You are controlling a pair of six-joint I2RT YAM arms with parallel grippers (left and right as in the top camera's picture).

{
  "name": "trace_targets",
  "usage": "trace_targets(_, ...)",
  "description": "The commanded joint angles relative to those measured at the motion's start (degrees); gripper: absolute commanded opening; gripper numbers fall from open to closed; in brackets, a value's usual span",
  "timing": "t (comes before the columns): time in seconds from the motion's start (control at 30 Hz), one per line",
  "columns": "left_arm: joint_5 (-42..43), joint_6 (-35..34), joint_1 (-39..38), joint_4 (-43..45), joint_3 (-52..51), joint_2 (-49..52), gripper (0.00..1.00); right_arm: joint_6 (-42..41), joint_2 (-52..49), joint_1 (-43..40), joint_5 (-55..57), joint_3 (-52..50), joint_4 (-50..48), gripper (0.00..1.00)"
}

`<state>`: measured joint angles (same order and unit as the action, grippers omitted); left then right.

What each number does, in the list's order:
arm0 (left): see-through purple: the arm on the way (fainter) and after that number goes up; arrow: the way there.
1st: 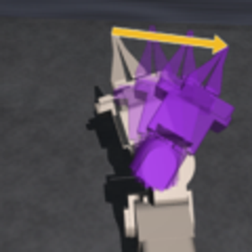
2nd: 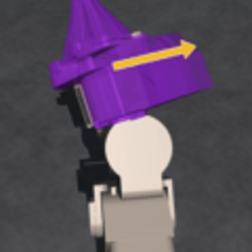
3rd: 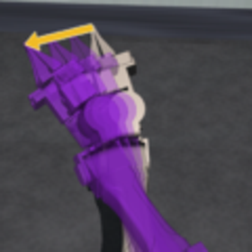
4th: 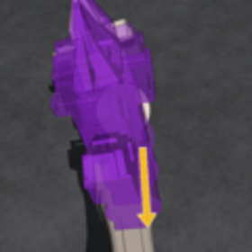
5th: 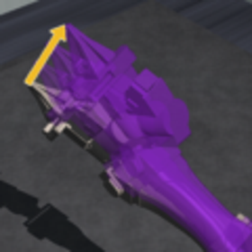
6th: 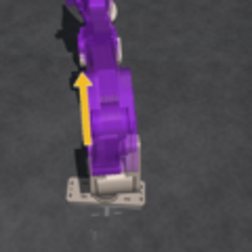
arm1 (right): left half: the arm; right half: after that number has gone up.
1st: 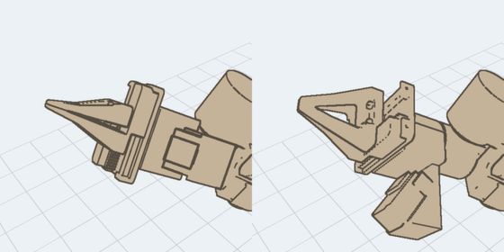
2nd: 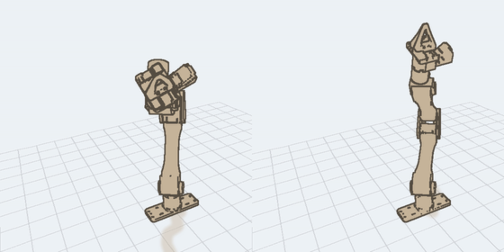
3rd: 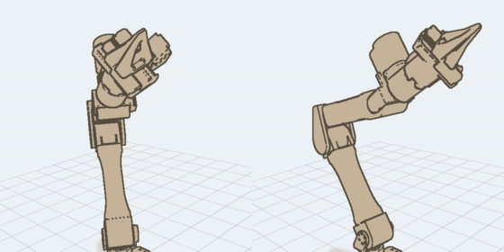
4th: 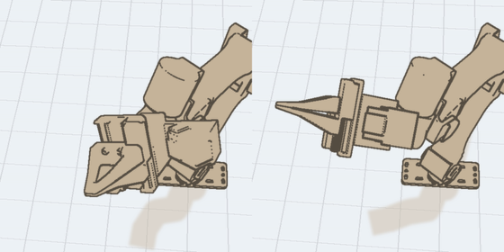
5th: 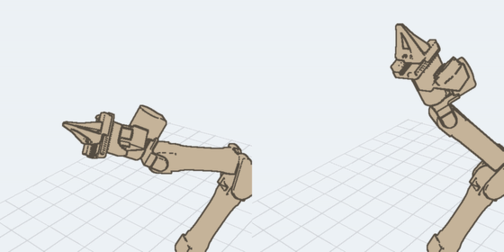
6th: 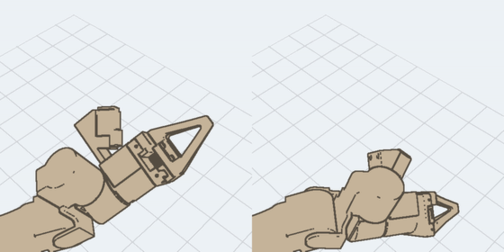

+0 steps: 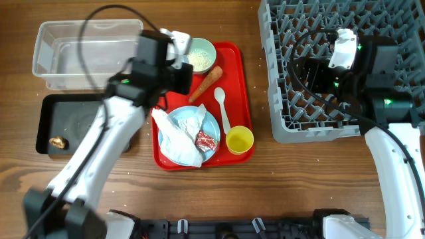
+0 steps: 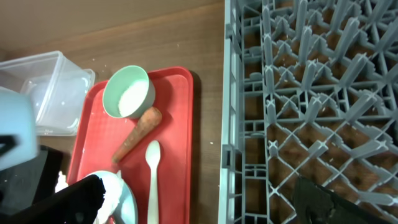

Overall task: Sort waste into correct bins and load items into the dishwasher rack
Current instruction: 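Set the empty light blue bowl back on the red tray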

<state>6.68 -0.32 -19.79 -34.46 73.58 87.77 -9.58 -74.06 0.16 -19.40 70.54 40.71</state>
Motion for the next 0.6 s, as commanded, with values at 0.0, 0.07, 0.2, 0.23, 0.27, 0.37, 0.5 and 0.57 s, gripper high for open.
trace_targets(0.0, -12.1, -0.6, -1.9, 2.0, 0.2, 7.5, 0.04, 0.6, -1.0, -0.2, 0.6, 1.2, 0.4, 1.00)
trace_targets(0.07, -12.1, -0.7, -1.8, 3.1, 0.2, 11.0, 0.04, 0.6, -1.4, -0.2, 0.6, 1.2, 0.6, 1.00)
trace_targets(0.2, -12.1, -0.6, -1.9, 5.1, 0.2, 16.8, 0.04, 0.6, -2.1, -0.2, 0.6, 1.2, 0.8, 1.00)
trace_targets(0.23, -12.1, -0.6, -1.9, 5.1, 0.2, 17.7, 0.04, 0.6, -2.3, -0.2, 0.6, 1.2, 0.8, 1.00)
trace_targets(0.27, -12.1, -0.6, -1.8, 5.0, 0.2, 18.3, 0.04, 0.6, -2.3, -0.2, 0.6, 1.2, 0.9, 1.00)
trace_targets(0.37, -12.2, -0.6, -1.9, 5.1, 0.2, 19.9, 0.05, 0.6, -2.3, -0.2, 0.6, 1.2, 1.0, 1.00)
trace_targets(0.5, -12.2, -0.6, -1.8, 5.1, 0.2, 20.5, 0.33, 0.6, -2.3, -0.2, 0.6, 1.2, 1.0, 1.00)
trace_targets(0.57, -12.2, -0.6, -1.8, 5.1, 0.2, 20.5, 0.63, 0.6, -2.3, -0.2, 0.6, 1.2, 1.0, 1.00)
